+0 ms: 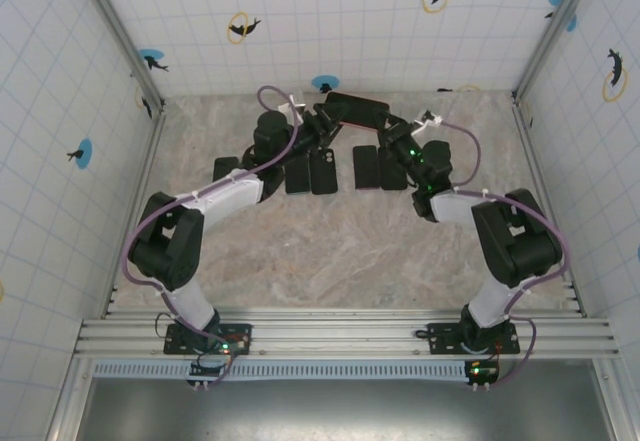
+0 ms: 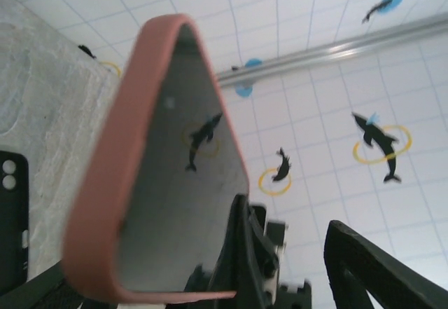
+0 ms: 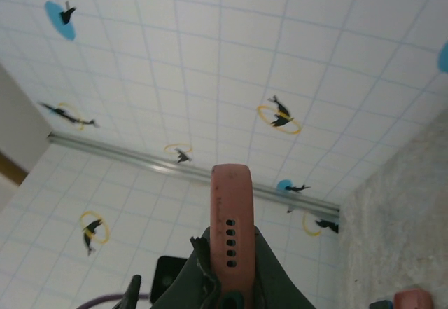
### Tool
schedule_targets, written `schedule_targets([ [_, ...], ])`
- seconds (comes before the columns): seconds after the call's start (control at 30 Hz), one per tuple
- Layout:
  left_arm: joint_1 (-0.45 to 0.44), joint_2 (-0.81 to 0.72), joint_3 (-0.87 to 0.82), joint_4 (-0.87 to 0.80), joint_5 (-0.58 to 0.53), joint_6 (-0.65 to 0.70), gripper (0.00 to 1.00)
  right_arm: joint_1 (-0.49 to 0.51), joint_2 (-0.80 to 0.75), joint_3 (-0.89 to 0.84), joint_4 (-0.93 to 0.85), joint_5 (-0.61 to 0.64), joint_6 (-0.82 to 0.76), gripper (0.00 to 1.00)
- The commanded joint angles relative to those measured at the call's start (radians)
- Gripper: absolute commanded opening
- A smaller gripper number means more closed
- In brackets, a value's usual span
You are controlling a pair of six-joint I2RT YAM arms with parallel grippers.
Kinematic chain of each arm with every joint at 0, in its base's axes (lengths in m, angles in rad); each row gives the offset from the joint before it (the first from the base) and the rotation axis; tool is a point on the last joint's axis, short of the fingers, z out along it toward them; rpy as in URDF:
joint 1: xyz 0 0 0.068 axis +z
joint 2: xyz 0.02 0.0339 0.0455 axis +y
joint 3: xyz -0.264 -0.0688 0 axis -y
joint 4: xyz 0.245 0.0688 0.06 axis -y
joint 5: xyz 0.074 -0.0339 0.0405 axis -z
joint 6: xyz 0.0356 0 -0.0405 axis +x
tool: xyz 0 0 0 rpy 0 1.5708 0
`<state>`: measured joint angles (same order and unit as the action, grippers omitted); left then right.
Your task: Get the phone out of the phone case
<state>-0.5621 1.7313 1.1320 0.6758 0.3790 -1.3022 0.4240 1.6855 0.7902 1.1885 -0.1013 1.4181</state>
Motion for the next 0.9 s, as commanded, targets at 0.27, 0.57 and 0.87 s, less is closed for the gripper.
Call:
schedule_targets([
  [0.27,-0.036,0.002,0.036,0.093,-0.219,-0.134,0.48,0.091,-0.128,-0.027,-0.078,0.328,-0.007,0.0],
  [0.57,-0.044,0.052,0.087,0.123,-0.178,-0.161,0.35,0.121,-0.108,0.0,-0.057,0.334,0.001,0.01],
  [0.87,-0.045,0.093,0.13,0.145,-0.138,-0.172,0.3,0.127,-0.083,0.011,-0.028,0.304,0.031,0.02],
])
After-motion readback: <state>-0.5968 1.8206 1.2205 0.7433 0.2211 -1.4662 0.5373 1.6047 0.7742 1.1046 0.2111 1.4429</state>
